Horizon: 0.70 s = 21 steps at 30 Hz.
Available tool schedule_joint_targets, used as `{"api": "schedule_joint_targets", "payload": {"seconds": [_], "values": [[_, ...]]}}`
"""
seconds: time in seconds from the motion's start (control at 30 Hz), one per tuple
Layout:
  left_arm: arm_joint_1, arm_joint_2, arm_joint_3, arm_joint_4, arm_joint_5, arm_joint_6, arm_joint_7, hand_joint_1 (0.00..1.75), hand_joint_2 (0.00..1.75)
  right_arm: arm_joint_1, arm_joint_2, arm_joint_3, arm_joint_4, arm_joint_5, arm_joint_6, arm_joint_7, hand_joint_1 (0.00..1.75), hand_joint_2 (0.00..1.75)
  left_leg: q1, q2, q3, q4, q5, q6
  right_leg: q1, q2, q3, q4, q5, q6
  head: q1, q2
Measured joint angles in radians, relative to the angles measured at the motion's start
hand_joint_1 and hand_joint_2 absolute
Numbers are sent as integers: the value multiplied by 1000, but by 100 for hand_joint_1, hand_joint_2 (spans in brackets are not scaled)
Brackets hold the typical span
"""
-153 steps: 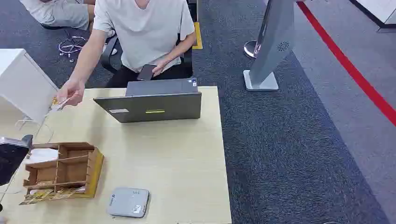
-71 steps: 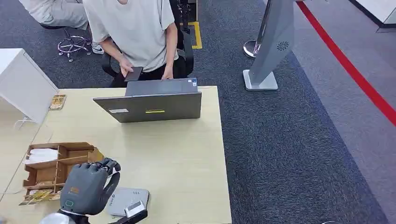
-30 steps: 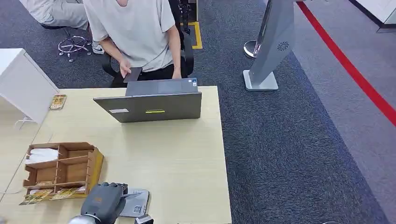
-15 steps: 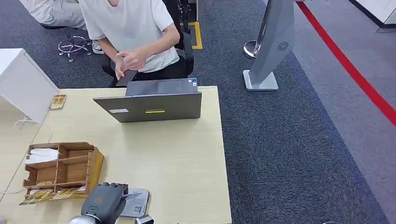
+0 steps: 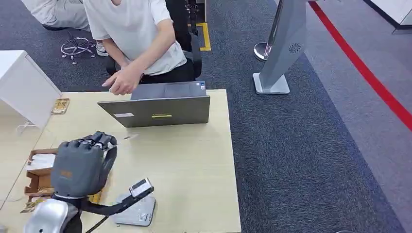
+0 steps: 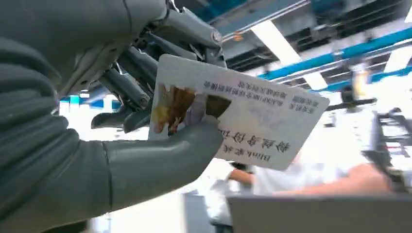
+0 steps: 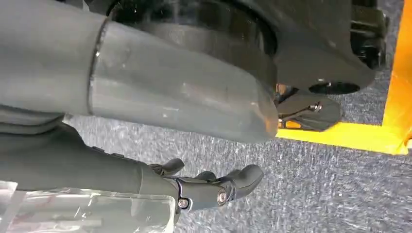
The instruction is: Pass the card to the sensor for recognition and then transmit it.
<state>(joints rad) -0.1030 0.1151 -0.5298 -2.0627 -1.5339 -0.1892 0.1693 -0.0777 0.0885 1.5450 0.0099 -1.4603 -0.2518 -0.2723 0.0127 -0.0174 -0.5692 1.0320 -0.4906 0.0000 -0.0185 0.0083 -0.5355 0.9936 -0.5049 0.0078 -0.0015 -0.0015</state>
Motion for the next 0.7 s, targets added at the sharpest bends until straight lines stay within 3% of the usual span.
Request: {"api": "schedule_joint_targets", "payload": {"seconds": [0.07,0.13,0.43,0.7], "values": [[-126,19,11,52,0,-26,64,175,175,-2,1,-1,0,-15,-3,22,0,0,0,-5,-2,0,3,-2,0,-4,2,0,2,-2,5,0],[-200,23,58,115,-1,-16,44,175,175,-2,1,-4,0,-32,-3,40,0,0,0,-3,-1,-1,4,-4,0,-2,1,2,3,-3,2,0],[-267,30,109,213,-1,-14,99,175,175,-2,1,2,0,49,-4,59,0,0,0,1,-2,0,4,-4,0,2,-1,2,4,-4,1,0],[-297,30,125,242,-1,-39,102,175,175,-1,2,2,0,42,-22,64,0,0,0,1,-2,0,4,-4,0,2,-1,2,4,-4,1,0]]}}
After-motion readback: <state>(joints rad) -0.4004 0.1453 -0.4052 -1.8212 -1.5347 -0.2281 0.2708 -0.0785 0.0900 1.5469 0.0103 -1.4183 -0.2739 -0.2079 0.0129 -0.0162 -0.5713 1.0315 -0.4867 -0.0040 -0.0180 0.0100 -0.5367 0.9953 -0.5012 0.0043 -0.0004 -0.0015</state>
